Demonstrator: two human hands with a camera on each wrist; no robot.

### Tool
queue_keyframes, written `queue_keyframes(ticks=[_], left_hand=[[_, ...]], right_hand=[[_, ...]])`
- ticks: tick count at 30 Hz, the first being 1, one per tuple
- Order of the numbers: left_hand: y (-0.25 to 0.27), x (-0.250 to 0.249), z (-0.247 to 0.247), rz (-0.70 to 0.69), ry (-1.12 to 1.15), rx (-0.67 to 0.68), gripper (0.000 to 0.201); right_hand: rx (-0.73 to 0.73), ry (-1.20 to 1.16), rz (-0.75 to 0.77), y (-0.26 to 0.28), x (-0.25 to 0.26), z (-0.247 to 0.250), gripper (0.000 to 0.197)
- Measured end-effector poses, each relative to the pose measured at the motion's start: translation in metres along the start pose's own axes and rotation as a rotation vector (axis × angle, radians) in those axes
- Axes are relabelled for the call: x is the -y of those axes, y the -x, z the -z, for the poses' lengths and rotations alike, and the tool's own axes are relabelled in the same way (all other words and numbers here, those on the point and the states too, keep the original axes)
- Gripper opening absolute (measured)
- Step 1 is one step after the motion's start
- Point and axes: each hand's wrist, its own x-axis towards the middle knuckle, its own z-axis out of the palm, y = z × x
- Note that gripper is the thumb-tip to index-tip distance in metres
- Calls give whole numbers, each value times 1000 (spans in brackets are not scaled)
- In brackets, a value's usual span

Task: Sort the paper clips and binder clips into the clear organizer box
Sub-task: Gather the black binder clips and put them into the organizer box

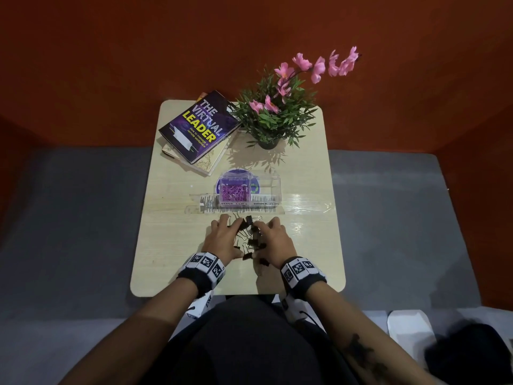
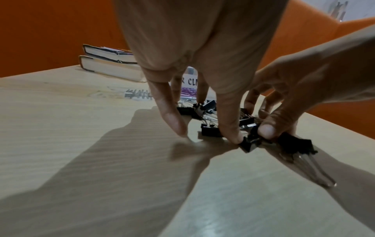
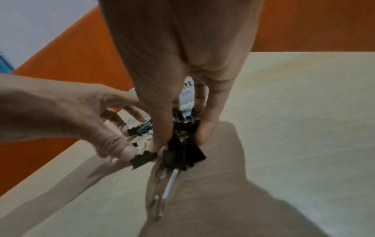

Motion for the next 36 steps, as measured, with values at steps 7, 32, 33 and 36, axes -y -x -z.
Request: queue_keyframes(ticks=[7, 32, 33, 36], left_hand=[[-1, -13, -1, -25, -41, -32, 60], [-22, -35, 55, -160, 367, -314, 9], [-30, -42, 62, -162, 382, -335, 9], [-57, -60, 75, -140, 411, -360, 11]], right_hand=[[-110, -114, 50, -4, 6, 3, 31], [-542, -445, -36, -32, -1, 91, 21], [-551, -441, -62, -25, -6, 86, 19], [-416, -367, -118, -4, -22, 63, 17]])
